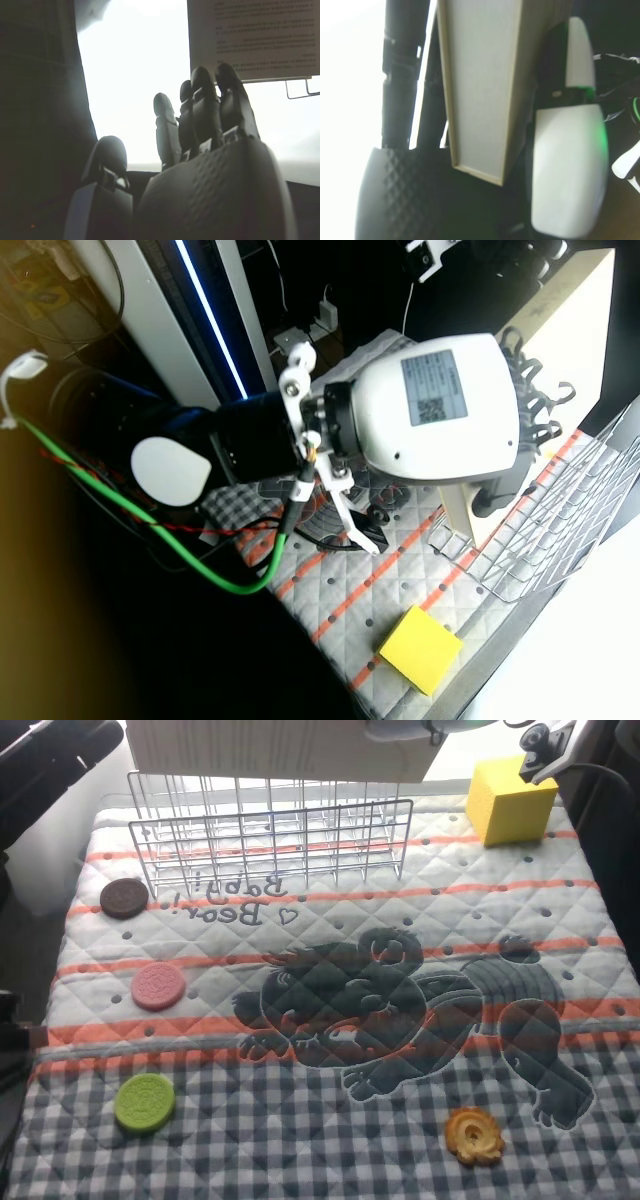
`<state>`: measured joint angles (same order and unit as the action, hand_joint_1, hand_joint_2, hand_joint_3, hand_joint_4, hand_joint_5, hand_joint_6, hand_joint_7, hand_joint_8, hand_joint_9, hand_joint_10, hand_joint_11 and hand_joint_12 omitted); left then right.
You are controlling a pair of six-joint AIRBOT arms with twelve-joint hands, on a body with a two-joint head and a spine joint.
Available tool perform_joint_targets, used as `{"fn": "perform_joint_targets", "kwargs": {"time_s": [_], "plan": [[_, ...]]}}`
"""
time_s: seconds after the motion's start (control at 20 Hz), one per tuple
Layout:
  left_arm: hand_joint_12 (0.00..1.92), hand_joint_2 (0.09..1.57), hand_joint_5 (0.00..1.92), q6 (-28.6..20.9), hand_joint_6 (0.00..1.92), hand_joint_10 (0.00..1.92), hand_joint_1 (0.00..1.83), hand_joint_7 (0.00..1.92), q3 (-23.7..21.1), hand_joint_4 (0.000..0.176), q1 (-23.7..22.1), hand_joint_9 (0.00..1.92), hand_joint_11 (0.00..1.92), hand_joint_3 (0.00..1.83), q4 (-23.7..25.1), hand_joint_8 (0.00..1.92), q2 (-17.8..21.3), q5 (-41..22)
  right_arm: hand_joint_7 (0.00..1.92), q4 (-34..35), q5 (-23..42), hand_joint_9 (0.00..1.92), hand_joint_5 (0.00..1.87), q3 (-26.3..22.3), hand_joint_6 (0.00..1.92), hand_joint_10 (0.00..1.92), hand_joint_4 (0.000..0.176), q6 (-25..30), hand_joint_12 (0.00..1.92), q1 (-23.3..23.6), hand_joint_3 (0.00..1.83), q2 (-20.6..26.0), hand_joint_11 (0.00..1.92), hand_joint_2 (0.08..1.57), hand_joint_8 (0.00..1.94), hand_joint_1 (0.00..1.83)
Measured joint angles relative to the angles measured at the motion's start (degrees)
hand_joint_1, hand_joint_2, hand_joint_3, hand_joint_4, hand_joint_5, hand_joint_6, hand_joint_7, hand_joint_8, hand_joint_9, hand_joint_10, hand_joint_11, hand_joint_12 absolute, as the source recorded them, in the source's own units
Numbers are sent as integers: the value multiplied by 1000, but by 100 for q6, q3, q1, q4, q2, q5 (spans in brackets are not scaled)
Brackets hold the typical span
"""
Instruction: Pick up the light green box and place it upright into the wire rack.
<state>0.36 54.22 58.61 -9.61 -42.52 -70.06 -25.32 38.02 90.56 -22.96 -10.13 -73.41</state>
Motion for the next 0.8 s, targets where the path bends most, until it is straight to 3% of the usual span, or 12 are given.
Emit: {"fn": "perform_joint_targets", "kwargs": {"time_s": [0.05,0.1,0.2,0.25,0.55,0.65,0.75,0.8], "plan": [[416,1213,479,0,9,7,388,318,0,81,0,307,0,5,-7,7,0,-39,1306,46,50,1573,981,15,835,1,0,-7,288,-22,0,-7,1526,1050,562,1291],[472,1224,479,0,4,14,364,337,0,88,2,348,0,4,-42,6,0,-42,1322,61,57,1570,1002,15,804,0,0,-4,299,-35,0,-2,1514,1044,534,1293],[487,1222,492,2,7,16,393,350,0,80,61,362,0,1,-164,7,0,-136,1326,68,87,1571,1004,15,806,0,0,-9,304,-52,0,-2,1515,1043,523,1293],[659,1225,562,0,9,13,416,405,-2,44,131,395,0,1,-295,7,0,-184,1311,66,87,1573,985,13,827,2,0,-11,302,-52,1,0,1516,1049,553,1292],[820,1207,605,2,4,6,446,451,-107,48,238,430,0,0,-313,3,55,-278,1291,61,87,1527,965,-70,898,2,0,-2,243,-57,0,44,1475,1058,561,1281],[818,1204,612,2,4,3,489,450,-107,38,238,426,0,0,-271,1,52,-267,1229,0,111,1552,914,-190,918,6,0,-13,192,-55,2,155,1485,1079,716,1281],[825,1195,622,2,6,3,518,455,-107,30,240,427,0,0,-328,3,55,-271,1206,-68,116,1552,907,-332,967,2,0,-11,216,-24,0,302,1503,1086,743,1275],[795,1194,624,2,4,1,514,455,-114,35,254,425,0,0,-334,1,55,-275,1193,-94,131,1549,879,-415,1001,1,0,-4,217,-4,1,393,1493,1095,766,1274]]}}
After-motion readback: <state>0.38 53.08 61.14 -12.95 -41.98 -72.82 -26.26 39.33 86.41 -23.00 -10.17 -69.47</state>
